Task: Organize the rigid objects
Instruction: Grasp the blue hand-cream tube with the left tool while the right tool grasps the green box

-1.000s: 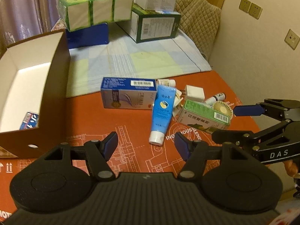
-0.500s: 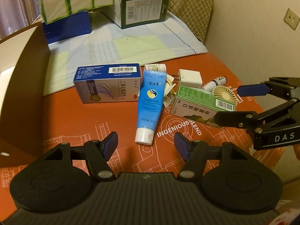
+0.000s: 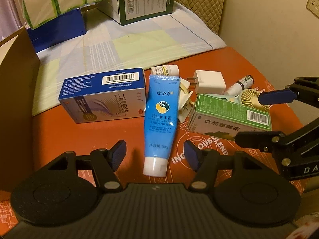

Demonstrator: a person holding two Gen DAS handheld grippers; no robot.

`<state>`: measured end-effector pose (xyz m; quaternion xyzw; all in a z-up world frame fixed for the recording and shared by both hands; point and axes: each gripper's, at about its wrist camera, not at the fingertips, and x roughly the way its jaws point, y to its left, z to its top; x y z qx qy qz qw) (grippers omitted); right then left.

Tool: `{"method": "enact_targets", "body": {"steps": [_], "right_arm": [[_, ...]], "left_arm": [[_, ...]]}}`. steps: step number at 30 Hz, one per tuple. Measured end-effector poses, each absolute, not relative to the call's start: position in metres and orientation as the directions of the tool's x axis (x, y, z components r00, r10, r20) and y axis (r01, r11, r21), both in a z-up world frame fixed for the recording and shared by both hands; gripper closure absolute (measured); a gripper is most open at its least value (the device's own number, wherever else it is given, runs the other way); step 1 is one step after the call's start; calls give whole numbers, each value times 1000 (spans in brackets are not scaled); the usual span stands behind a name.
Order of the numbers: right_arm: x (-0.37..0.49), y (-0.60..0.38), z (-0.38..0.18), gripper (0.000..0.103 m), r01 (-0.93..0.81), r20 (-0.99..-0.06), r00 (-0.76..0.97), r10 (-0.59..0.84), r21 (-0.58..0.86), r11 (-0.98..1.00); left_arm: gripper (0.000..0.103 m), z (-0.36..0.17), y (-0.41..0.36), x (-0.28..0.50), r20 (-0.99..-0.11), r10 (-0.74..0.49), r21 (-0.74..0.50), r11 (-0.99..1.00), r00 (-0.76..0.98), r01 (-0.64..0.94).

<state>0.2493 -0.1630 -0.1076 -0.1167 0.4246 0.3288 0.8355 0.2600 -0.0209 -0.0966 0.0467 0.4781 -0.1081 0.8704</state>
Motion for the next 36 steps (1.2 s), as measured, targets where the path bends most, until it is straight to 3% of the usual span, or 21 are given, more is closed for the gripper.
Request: {"method": "enact_targets", "body": {"steps": [10,18,20,25,36], "right_arm": [[265,-154,-117,39,-685,-803,383,457,85,724],[269,-146,-124,42,-711,-811,368,455,70,699],[269,-145,-125,46,-717,-811,368,454,63,694],[266,-144,-128,71,-738,-817,358,451,48,673],[243,-148,-127,75,-777,-838,289,462,76,625]], "left_arm": [[48,-110,-29,277,-854,-138,-8,967,501,253],[70,-117,-31,281,-858,-138,-13,969,495,248],[71,-117,-32,278,-856,-132,-4,969,500,248],[71,-117,-29,263,-856,-129,-8,971,500,237],[71,-119,-5,213,-877,-71,-18,993,475,116]]}}
